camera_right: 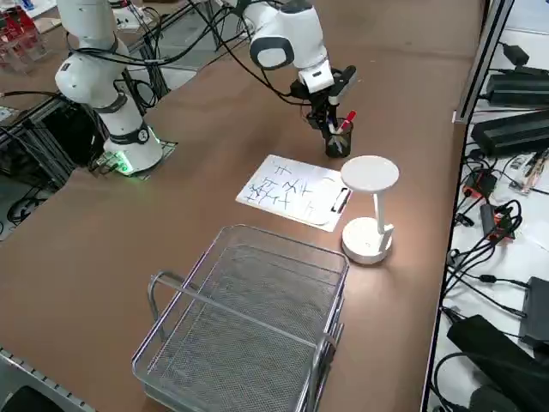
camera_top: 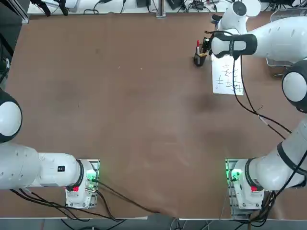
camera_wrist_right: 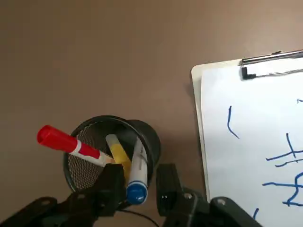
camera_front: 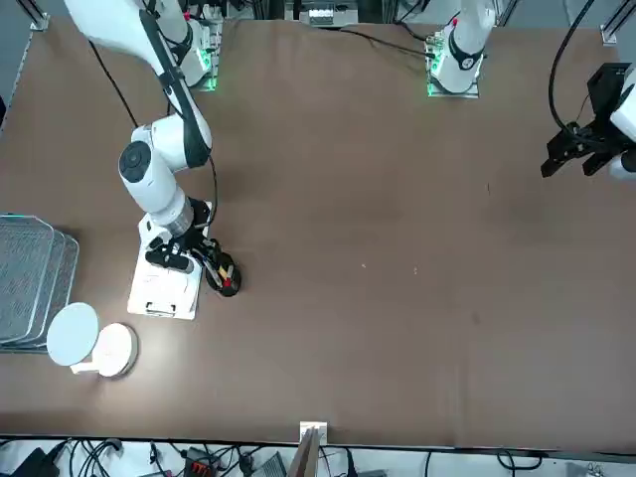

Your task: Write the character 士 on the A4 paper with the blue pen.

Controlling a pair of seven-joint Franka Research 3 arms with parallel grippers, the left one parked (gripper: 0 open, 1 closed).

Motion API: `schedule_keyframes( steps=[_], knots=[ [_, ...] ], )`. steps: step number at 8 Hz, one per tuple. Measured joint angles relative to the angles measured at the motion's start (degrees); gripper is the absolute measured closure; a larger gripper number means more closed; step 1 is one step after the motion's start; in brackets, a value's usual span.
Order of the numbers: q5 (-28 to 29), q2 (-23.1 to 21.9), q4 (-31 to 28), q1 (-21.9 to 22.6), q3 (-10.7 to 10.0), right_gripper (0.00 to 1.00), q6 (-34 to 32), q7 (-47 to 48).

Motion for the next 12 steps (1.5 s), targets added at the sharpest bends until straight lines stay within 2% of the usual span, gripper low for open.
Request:
schedule_keyframes(
  steps=[12],
  knots=[
    [-0.01, 0.39, 1.19, 0.00, -0.14, 0.56, 0.15, 0.00]
  ],
)
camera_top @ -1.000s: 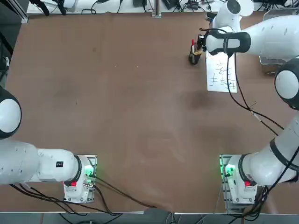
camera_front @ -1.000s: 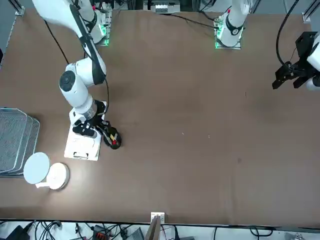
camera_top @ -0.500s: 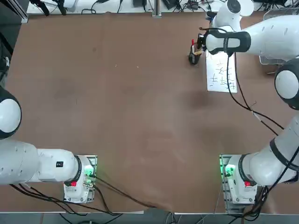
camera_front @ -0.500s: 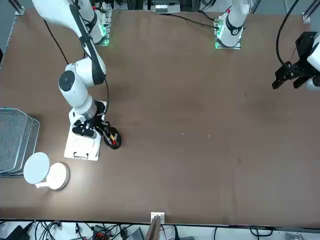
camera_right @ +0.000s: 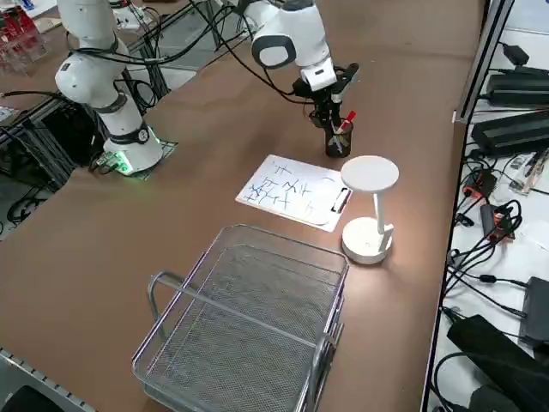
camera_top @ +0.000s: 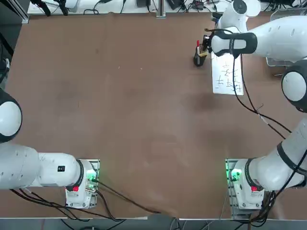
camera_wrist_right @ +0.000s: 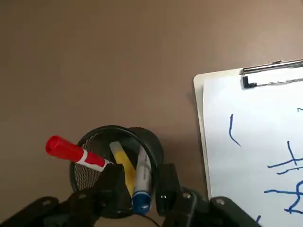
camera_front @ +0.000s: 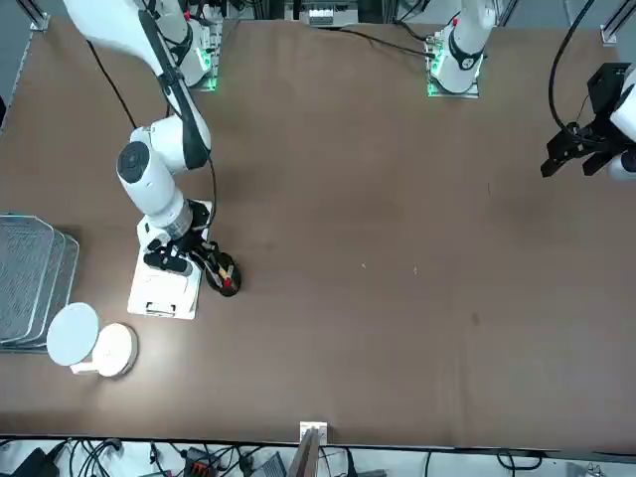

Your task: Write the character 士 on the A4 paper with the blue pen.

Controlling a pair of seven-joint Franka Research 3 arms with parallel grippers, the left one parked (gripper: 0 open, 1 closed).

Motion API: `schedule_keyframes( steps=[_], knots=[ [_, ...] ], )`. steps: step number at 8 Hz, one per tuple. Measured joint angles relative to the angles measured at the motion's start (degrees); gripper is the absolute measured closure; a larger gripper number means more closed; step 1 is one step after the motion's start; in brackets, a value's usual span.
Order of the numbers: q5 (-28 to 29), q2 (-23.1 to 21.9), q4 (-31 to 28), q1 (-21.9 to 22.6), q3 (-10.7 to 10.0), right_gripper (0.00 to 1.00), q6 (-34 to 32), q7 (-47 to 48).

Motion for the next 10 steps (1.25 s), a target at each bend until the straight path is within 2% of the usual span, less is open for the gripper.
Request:
schedule_keyframes(
  steps=[10],
  knots=[
    [0.00, 0.39, 0.00, 0.00, -0.05, 0.65, -0.05, 0.02]
  ],
)
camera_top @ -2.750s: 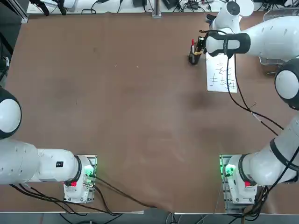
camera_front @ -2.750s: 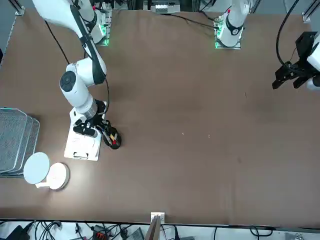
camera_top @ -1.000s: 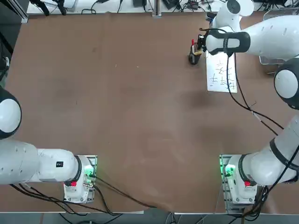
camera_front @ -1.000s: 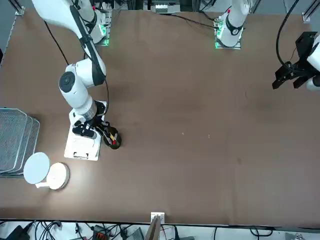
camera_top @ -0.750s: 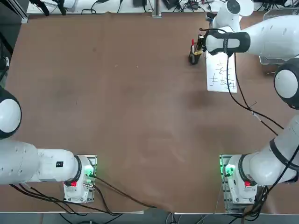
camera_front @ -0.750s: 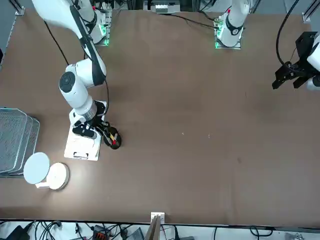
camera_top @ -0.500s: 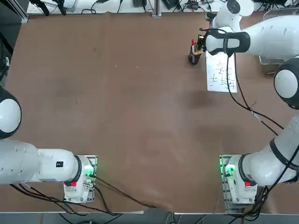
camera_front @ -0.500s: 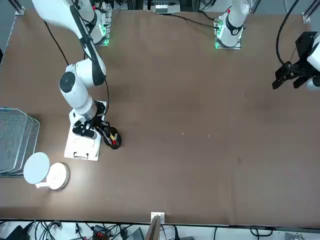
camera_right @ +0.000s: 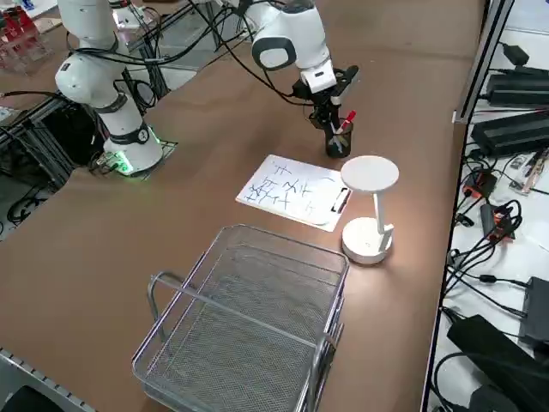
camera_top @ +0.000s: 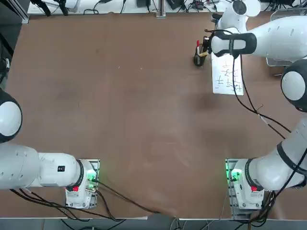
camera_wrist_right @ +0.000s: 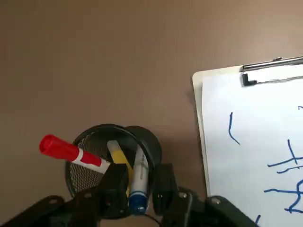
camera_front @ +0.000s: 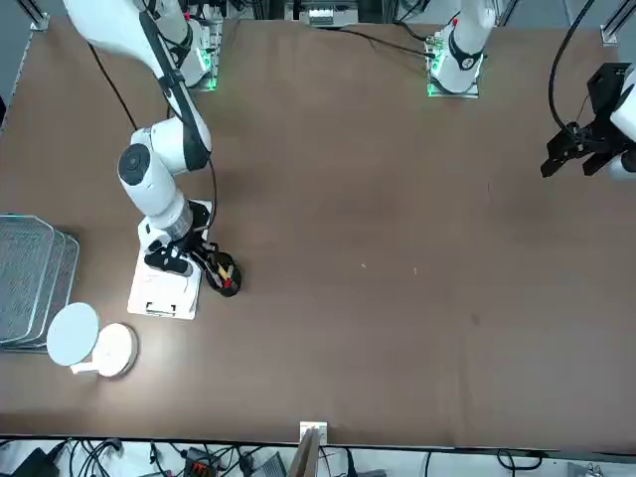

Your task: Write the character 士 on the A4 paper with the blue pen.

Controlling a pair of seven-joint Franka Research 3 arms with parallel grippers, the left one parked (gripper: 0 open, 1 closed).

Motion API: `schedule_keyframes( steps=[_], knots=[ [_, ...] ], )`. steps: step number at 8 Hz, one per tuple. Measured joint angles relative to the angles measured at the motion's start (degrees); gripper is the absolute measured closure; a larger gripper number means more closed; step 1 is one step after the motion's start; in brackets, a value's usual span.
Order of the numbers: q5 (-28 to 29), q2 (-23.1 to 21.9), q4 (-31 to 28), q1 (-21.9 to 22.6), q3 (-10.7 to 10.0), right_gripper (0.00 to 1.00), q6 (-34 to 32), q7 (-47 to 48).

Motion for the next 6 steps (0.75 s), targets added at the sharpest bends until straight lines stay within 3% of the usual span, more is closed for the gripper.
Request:
schedule_keyframes(
  steps=[6],
  knots=[
    [0.00, -0.09, 0.03, 0.00, -0.01, 0.76, 0.01, 0.01]
  ],
)
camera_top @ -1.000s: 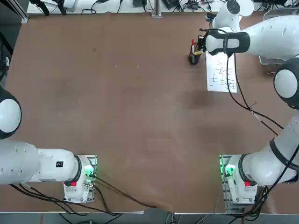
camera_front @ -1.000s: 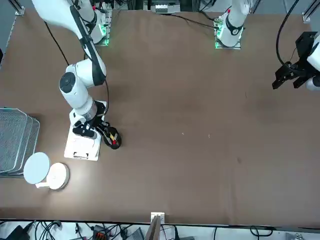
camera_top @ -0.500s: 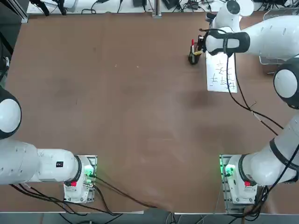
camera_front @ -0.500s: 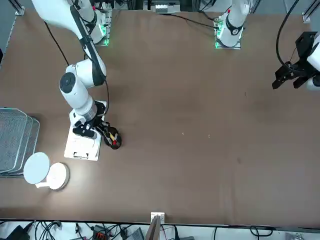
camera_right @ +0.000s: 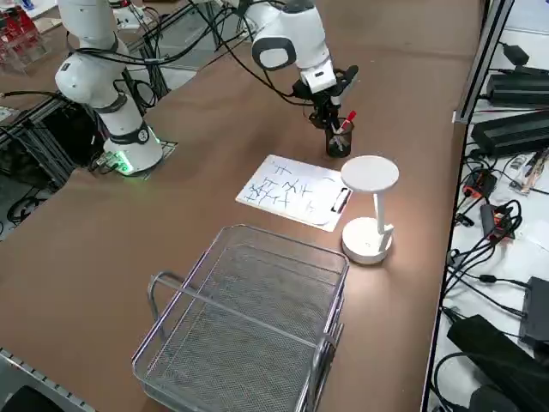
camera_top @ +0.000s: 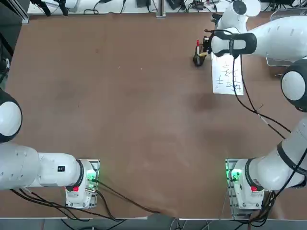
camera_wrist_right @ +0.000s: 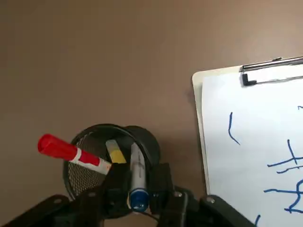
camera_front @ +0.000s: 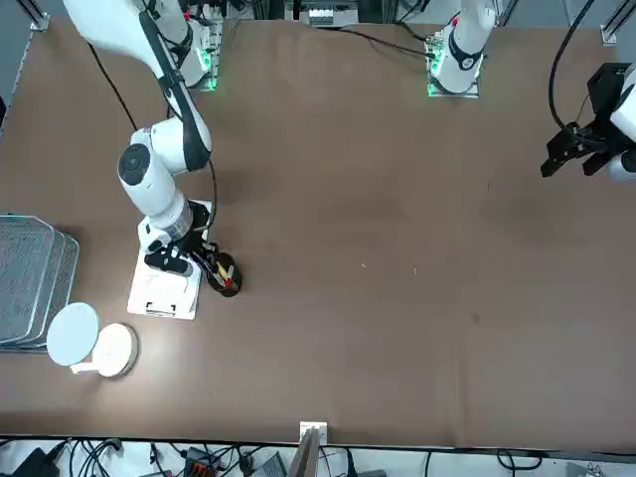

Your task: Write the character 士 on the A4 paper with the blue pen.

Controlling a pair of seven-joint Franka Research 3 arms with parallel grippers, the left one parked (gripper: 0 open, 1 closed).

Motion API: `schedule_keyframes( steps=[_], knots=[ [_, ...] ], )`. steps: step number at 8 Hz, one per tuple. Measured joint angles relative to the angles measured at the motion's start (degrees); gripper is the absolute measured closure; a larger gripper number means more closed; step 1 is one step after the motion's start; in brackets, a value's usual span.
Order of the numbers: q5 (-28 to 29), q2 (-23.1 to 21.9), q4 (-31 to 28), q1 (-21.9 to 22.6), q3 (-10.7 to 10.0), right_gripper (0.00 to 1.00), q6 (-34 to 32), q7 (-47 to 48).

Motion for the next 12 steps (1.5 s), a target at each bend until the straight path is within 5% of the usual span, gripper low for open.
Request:
schedule_keyframes(
  steps=[8, 12],
  knots=[
    [0.00, -0.67, 0.67, 0.02, -0.04, 0.79, -0.68, 0.00],
    [0.01, -4.15, 6.90, -0.01, -0.30, 0.79, -13.19, 0.00]
  ],
)
